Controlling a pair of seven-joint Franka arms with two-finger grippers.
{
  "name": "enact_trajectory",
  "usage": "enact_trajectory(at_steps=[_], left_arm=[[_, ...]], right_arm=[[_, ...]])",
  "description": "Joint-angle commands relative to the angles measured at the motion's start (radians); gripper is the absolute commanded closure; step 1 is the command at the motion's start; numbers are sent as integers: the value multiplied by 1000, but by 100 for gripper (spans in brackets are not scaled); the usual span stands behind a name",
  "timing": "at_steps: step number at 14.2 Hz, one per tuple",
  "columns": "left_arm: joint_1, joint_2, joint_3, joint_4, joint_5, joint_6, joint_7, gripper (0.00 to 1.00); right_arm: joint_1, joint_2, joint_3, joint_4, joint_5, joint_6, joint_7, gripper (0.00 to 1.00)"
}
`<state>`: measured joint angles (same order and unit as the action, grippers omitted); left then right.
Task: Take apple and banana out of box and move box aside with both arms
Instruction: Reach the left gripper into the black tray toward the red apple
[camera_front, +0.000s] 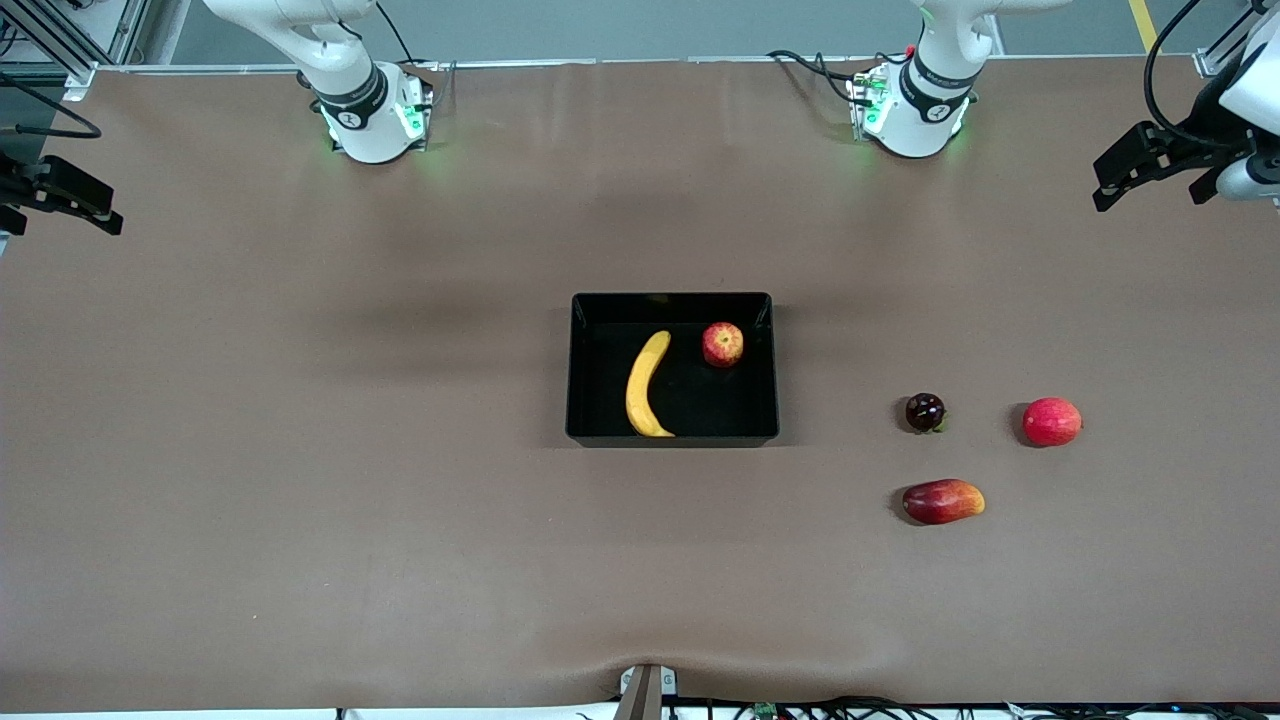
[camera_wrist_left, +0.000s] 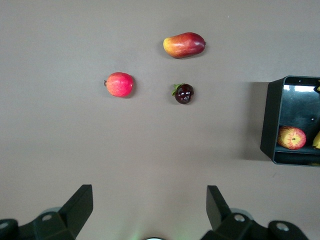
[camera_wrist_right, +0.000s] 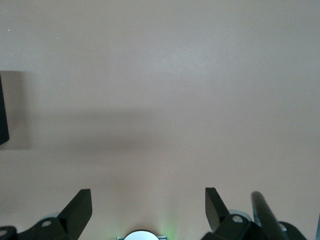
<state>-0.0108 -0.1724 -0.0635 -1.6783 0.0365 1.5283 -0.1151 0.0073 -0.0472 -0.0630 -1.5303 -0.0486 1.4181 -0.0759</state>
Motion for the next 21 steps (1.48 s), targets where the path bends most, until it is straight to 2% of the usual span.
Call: enact_trajectory(at_steps=[1, 7, 9, 12, 15, 18, 21], left_arm=[[-3, 14, -1, 40, -4, -39, 0, 0], [-8, 79, -2, 75, 2, -50, 0, 0], [-21, 114, -27, 68, 2, -50, -9, 0], [-26, 181, -107, 48, 2, 16, -35, 0], [-27, 249, -214, -12, 5, 128, -173, 0], [-35, 330, -346, -66, 97, 267, -350, 0], [-159, 463, -366, -60, 172, 367, -626, 0]], right_arm=[[-20, 0, 9, 5, 15, -4, -1, 0], [-20, 0, 8, 5, 15, -4, -1, 0], [-20, 0, 8, 5, 15, -4, 1, 0], [-21, 10, 8, 5, 13, -4, 2, 0], [-21, 10, 8, 6, 13, -4, 2, 0], [-21, 10, 8, 7, 13, -4, 2, 0], [-21, 13, 8, 7, 13, -5, -1, 0]])
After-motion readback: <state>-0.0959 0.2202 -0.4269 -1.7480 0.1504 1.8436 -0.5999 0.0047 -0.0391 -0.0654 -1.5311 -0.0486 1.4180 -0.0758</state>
